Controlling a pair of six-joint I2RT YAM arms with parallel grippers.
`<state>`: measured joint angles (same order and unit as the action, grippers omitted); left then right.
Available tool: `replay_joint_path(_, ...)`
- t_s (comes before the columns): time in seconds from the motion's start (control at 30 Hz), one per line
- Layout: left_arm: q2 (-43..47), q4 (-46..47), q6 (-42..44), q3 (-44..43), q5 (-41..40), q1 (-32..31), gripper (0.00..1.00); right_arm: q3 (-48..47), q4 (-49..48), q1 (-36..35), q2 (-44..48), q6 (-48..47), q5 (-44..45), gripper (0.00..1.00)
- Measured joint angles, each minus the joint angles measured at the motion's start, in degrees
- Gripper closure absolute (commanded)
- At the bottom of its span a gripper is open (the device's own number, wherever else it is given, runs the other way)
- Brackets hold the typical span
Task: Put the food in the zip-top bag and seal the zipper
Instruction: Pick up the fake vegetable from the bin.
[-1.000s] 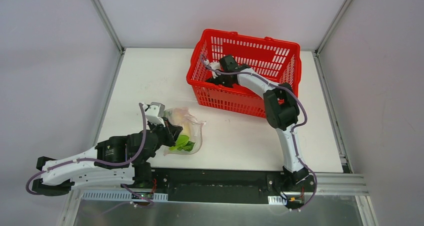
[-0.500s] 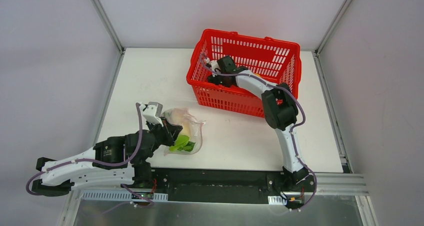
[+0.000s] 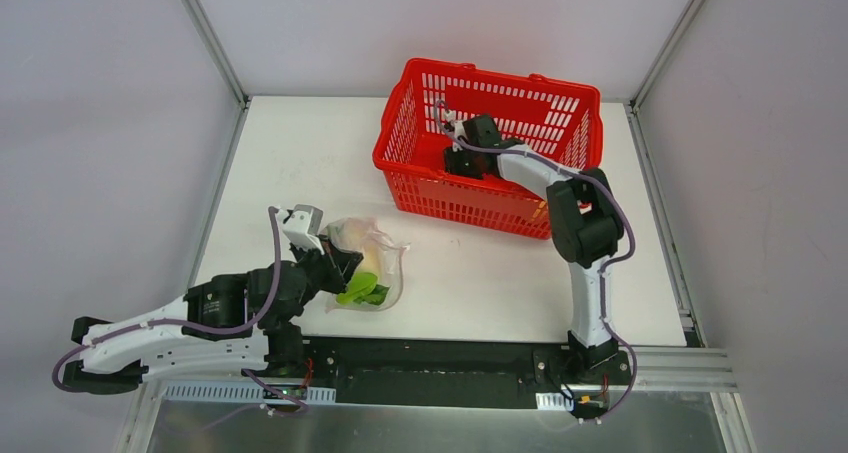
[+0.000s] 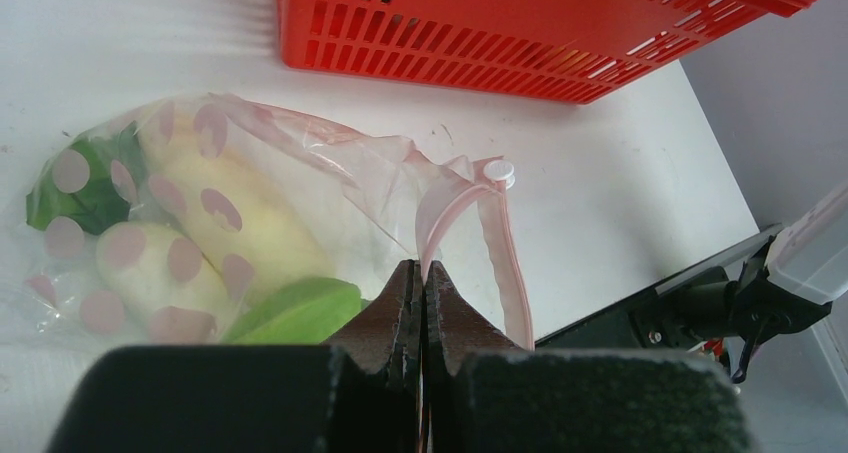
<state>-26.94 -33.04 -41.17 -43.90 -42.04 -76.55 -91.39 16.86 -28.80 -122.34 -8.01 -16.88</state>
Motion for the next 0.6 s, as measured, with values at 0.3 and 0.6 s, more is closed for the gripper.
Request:
replay_joint_path(0.3, -1.4, 3.3, -0.3, 1.7, -0.1, 0.0, 1.00, 7.0, -2.5, 3.8, 7.9, 3.5, 0.0, 0.75)
replay_joint_path(0.6, -5.0, 3.3, -0.3, 0.9, -0.1, 0.0, 1.00, 13.7, -4.7, 4.3, 21.1, 5.3, -0.1, 0.75)
